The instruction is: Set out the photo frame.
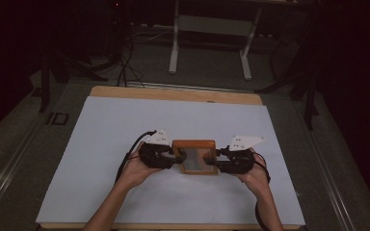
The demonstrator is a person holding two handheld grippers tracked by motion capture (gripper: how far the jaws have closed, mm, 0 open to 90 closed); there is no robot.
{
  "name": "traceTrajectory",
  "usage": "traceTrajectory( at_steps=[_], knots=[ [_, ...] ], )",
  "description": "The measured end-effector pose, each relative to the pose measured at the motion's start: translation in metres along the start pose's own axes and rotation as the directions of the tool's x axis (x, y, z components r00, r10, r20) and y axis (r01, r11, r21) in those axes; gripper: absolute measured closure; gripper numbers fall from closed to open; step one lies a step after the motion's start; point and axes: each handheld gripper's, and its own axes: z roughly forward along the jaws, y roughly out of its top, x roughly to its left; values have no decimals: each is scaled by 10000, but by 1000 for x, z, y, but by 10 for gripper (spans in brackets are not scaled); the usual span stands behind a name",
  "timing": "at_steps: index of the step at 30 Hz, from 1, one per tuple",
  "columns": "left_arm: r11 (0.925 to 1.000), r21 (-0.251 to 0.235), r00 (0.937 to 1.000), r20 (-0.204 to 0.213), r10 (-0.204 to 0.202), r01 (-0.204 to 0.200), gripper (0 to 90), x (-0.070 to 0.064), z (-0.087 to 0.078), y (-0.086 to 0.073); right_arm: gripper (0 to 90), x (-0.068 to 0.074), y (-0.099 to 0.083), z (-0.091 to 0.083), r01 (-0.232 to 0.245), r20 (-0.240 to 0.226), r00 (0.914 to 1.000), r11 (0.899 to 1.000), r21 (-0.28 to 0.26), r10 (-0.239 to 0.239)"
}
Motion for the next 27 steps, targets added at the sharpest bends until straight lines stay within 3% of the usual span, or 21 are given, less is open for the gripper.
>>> traceTrajectory(
  at_steps=[16, 27],
  knots=[
    [9973, 47, 9967, -356, -732, 735, 610, 15, -35, -20, 614, 8, 10, 45, -487, -407, 9980, 9988, -12, 486],
    [9915, 162, 9888, -776, -1272, 1288, 606, 20, -47, -32, 599, 9, 6, 73, -956, -669, 9932, 9954, 64, 958]
  ],
)
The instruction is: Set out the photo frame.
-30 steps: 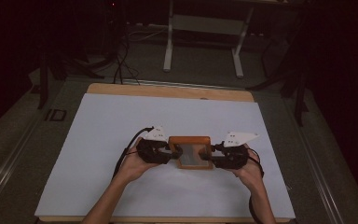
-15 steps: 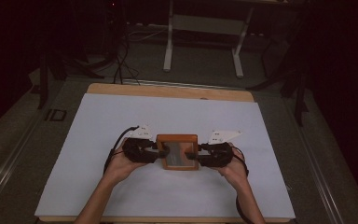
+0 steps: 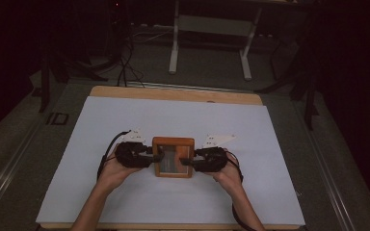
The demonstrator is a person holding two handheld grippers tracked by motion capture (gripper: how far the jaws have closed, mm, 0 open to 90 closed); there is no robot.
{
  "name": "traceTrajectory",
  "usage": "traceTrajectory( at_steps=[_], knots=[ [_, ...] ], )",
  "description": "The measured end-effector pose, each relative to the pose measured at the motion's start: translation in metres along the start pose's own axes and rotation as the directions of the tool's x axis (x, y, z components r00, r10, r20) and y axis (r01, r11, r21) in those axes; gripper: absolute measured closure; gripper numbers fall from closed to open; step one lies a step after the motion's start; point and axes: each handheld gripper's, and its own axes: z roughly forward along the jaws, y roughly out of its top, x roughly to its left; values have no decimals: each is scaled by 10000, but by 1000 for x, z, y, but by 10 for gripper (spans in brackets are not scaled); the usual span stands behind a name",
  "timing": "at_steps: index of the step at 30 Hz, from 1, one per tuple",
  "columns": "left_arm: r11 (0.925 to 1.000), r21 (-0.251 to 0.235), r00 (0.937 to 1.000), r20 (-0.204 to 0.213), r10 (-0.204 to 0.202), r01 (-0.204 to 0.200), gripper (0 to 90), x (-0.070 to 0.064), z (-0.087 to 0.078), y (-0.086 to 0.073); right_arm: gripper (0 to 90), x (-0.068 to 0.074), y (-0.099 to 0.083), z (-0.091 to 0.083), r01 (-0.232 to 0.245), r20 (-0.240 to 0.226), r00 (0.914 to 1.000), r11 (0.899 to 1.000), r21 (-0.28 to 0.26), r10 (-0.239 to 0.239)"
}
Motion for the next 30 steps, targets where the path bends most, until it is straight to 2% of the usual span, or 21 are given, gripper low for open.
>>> traceTrajectory(
  at_steps=[4, 6, 11, 15, 17, 20, 24, 30],
  knots=[
    [9996, -132, 9996, -131, -244, 243, 607, 2, 0, -2, 595, -4, -6, 7, -343, -220, 9992, 9994, -73, 341],
    [9990, -201, 9985, -344, -418, 411, 598, 3, 3, -1, 593, -8, -7, 8, -601, -302, 9978, 9979, -259, 593],
    [9969, -249, 9950, -642, -764, 749, 577, 8, 9, -1, 554, -13, -5, 14, -1112, 30, 9938, 9935, -256, 1113],
    [9976, 202, 9925, -1034, -645, 669, 544, 8, 15, -2, 528, -15, -5, 18, -1384, 384, 9895, 9901, -235, 1392],
    [9974, 324, 9936, -954, -611, 645, 513, 8, 17, -3, 517, -16, -6, 19, -1517, 453, 9873, 9883, -187, 1524],
    [9966, 291, 9941, -784, -744, 769, 479, 8, 17, -3, 449, -18, -8, 18, -1589, 596, 9854, 9872, -112, 1593],
    [9953, 126, 9925, -775, -950, 962, 431, 8, 15, -4, 377, -19, -8, 14, -1628, 827, 9828, 9861, -335, 1650],
    [9891, -226, 9827, -1121, -1472, 1456, 366, 15, -3, -13, 281, -15, -7, -7, -1312, 1351, 9814, 9902, -472, 1365]
  ],
)
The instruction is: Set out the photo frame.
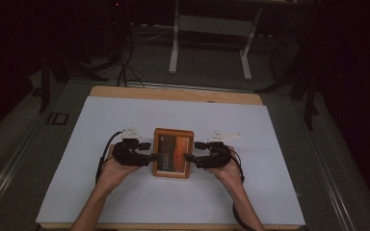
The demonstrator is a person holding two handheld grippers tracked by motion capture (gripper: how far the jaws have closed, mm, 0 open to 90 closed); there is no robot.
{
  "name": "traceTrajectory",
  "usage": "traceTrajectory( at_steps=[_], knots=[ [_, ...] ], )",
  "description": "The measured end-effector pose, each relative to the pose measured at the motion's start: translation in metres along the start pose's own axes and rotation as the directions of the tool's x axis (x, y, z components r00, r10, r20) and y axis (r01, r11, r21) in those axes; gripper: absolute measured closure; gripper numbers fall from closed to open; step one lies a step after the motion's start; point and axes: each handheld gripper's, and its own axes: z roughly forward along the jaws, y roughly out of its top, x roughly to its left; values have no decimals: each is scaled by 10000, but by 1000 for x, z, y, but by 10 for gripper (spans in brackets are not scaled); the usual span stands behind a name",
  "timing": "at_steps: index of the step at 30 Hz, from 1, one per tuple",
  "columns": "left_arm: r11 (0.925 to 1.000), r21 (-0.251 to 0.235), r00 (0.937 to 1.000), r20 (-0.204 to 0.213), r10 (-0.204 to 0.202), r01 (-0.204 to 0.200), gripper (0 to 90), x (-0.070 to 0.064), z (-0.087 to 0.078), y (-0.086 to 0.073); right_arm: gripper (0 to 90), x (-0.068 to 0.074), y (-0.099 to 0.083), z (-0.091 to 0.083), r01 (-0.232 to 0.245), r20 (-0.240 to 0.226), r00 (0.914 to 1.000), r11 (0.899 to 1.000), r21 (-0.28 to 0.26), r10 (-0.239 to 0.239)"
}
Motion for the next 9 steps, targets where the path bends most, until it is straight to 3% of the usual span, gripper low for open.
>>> traceTrajectory(
  at_steps=[6, 9],
  knots=[
    [9977, -500, 9967, -654, -484, 452, 360, 16, -25, -16, 252, -8, -4, -33, 8, 668, 9978, 9996, -285, 11],
    [9966, -491, 9883, -1343, -724, 664, 360, 24, -31, -24, 240, -15, -7, -45, -174, 998, 9948, 9993, -338, 207]
  ],
)
